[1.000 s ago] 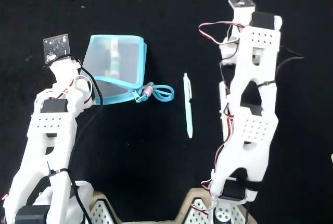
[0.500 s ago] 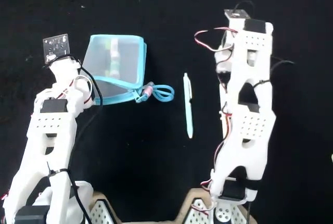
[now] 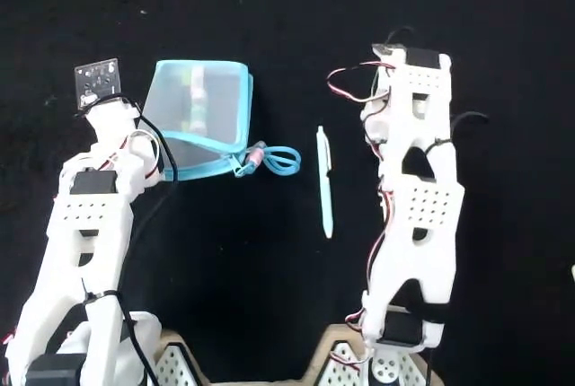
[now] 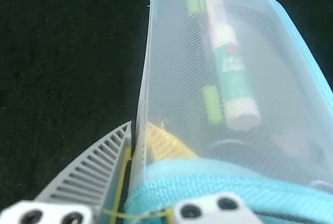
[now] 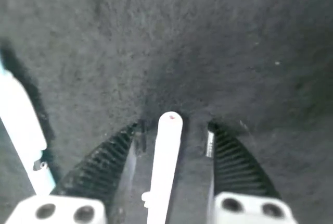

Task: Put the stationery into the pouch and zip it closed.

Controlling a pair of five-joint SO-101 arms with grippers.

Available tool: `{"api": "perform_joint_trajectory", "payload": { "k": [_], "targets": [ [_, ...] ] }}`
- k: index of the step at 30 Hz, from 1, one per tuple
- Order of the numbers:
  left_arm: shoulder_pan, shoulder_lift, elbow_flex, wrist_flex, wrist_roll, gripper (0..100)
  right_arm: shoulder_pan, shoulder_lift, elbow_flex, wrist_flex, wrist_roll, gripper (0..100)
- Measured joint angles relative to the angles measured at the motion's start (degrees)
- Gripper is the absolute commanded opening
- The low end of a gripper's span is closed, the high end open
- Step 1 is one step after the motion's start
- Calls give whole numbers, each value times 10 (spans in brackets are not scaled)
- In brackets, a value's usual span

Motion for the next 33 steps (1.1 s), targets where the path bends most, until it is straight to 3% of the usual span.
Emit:
{"api": "perform_joint_trajectory", "payload": {
  "k": [1, 14, 33],
  "targets": [
    [0, 0, 0, 0, 0, 30, 0, 7, -10, 0, 6, 3],
    [0, 0, 0, 0, 0, 30, 38, 14, -122, 34, 22, 11],
    [0, 0, 0, 0, 0, 30, 11, -418, 108, 30, -130, 11]
  ]
}}
